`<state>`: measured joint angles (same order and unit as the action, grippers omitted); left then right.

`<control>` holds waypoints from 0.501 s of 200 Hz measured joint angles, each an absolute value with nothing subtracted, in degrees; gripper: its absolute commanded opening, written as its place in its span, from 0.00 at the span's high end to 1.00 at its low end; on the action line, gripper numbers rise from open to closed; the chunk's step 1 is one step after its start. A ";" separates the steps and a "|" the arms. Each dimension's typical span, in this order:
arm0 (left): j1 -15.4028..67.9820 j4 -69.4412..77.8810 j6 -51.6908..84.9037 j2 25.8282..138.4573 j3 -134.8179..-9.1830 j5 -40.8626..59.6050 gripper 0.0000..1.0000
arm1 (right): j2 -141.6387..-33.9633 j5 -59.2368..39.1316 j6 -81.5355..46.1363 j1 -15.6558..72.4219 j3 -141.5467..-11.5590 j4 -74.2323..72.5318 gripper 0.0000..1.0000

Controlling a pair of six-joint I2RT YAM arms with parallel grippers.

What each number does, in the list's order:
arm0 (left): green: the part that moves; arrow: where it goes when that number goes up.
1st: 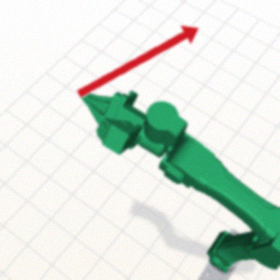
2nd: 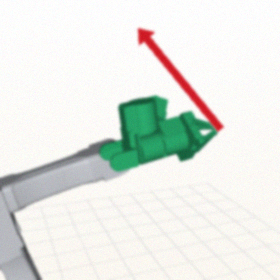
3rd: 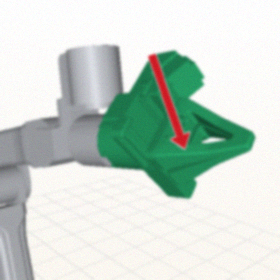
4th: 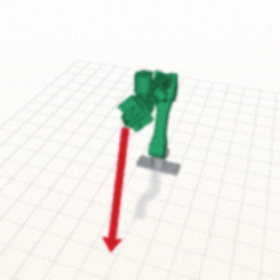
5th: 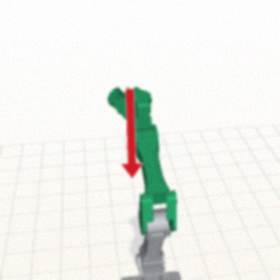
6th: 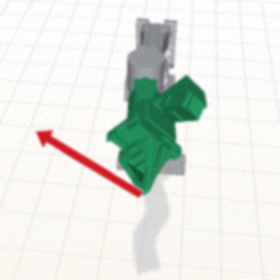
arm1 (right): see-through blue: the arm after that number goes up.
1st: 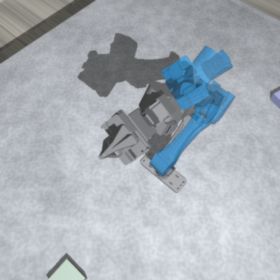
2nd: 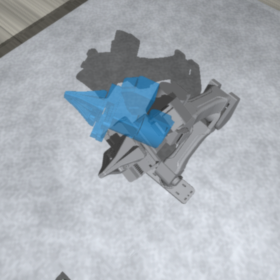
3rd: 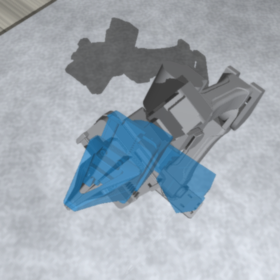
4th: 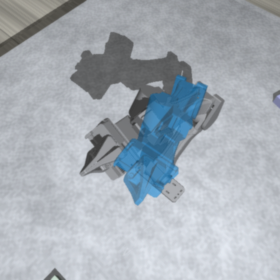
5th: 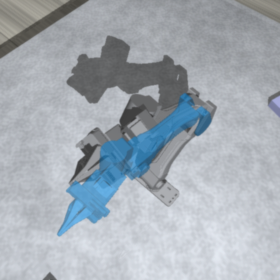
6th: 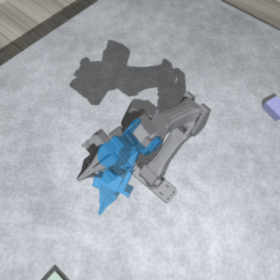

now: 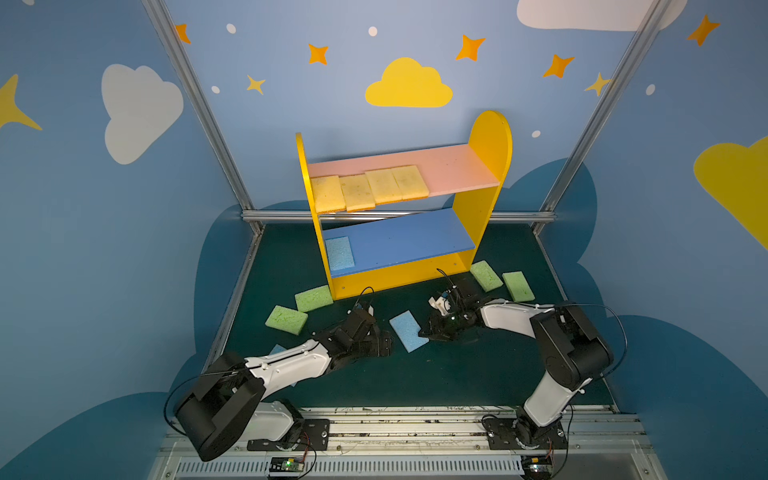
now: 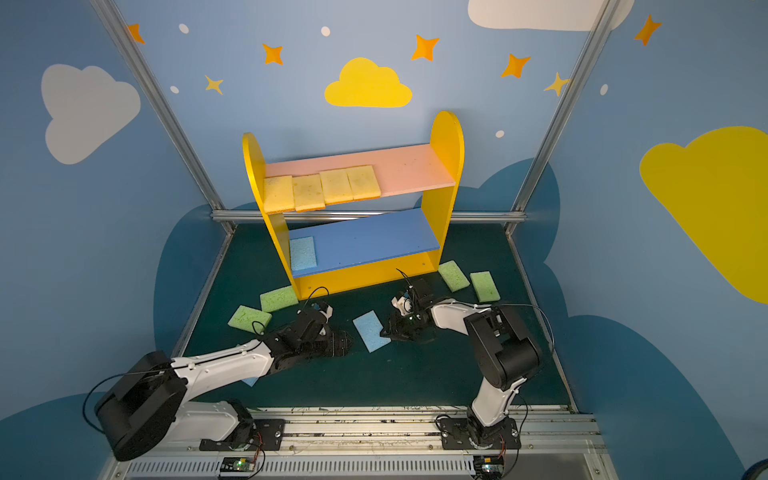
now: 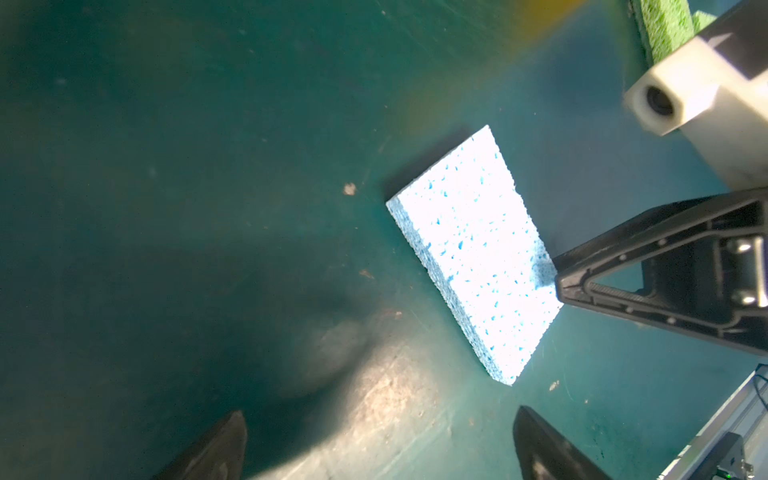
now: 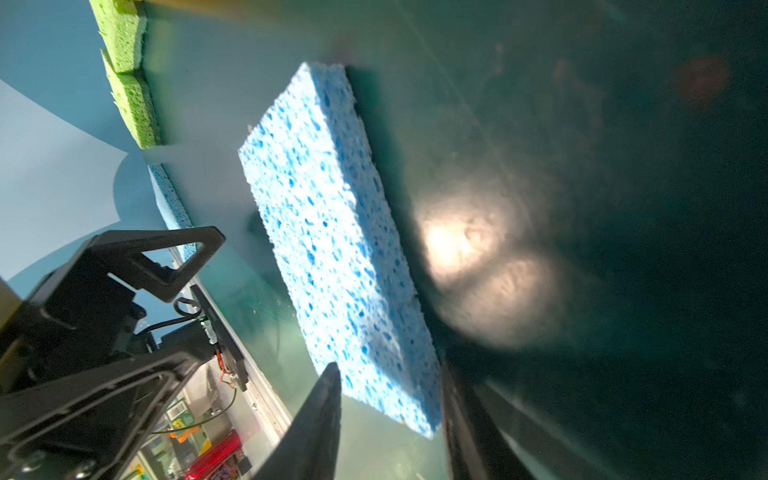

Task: Place and organize the cleaning sponges onto the shelf
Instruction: 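Grasp the blue sponge with the right gripper while the left gripper draws back, then lift the blue sponge and carry it to the blue shelf with the right gripper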

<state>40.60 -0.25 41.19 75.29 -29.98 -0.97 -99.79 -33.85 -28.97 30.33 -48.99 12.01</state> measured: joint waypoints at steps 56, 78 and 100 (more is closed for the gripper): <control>37.93 -1.15 41.21 69.97 -27.16 0.23 0.00 | -101.23 -31.79 -28.23 31.24 -50.02 13.08 1.00; 37.54 -1.83 41.01 67.85 -26.33 0.23 0.01 | -101.21 -30.81 -27.97 31.75 -50.89 14.44 1.00; 37.41 -3.40 40.29 66.72 -26.06 0.12 0.01 | -100.18 -29.89 -27.55 32.08 -51.33 16.10 1.00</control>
